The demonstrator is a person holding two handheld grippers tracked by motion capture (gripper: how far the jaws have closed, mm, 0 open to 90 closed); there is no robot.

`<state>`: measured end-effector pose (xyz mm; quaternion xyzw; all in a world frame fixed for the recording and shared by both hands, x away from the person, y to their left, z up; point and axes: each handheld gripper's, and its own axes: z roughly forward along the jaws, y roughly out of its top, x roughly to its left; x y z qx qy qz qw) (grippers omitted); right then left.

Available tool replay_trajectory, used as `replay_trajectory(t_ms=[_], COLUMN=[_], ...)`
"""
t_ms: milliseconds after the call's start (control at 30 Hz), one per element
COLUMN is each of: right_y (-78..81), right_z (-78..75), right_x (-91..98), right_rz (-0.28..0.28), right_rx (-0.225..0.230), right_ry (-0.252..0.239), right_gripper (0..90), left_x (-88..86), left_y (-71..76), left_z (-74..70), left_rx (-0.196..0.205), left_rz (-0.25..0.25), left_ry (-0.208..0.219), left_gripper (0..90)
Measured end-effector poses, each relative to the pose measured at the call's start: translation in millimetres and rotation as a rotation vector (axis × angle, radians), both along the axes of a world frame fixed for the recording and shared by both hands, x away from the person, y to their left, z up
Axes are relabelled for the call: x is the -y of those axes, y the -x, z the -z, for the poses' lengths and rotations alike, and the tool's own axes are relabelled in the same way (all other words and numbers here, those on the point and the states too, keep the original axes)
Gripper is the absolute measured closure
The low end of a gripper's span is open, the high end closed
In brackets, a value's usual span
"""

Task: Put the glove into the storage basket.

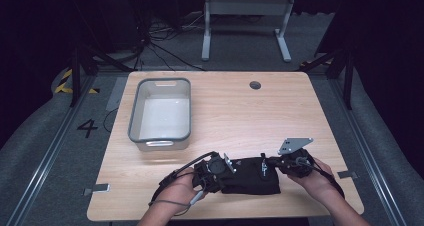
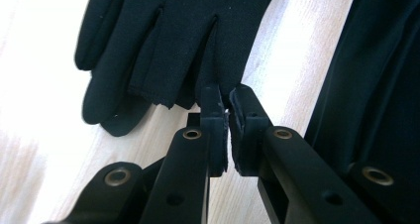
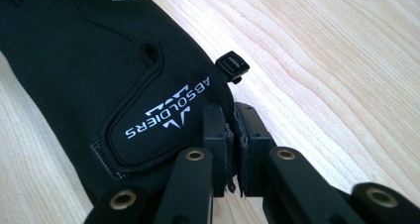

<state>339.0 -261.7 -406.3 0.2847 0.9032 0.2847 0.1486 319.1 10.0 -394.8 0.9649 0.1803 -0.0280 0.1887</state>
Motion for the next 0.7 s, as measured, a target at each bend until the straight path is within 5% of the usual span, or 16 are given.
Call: replay_trajectory(t_ms=[167,200,400,533,700], right_y=[-2.0,-3.0,0.5,1.6,-0.4], right_z=[2.2,3.8,-3.2,-7.4,-4.2], right_x=[1.3,2.3,7.1,9.6,12.0], right_rz=[0.013,0.016,0.033,0.037,0.049], right_rx=[-0.03,-0.05,-0.031,-0.016,-0.06], right_ry=[0.011,0.011,-0.014,-0.031,-0.044], right_gripper=[79.4,68.0,65.5,67.8,73.4], left_x=[4.4,4.6,-9.1,-18.1,-24.6], left_y=[-0.6,-1.2,-8.9,-14.9,-18.5], left_z=[6.6,8.6,1.5,-4.9,-12.3], left_rx=[-0.031,-0.033,-0.104,-0.065,0.009], left_rz=[0.01,0.012,-0.029,-0.113,-0.191], left_ry=[-0.016,-0.018,0.05,0.092,0.155], left_gripper=[79.4,74.5,63.6,64.1,65.2])
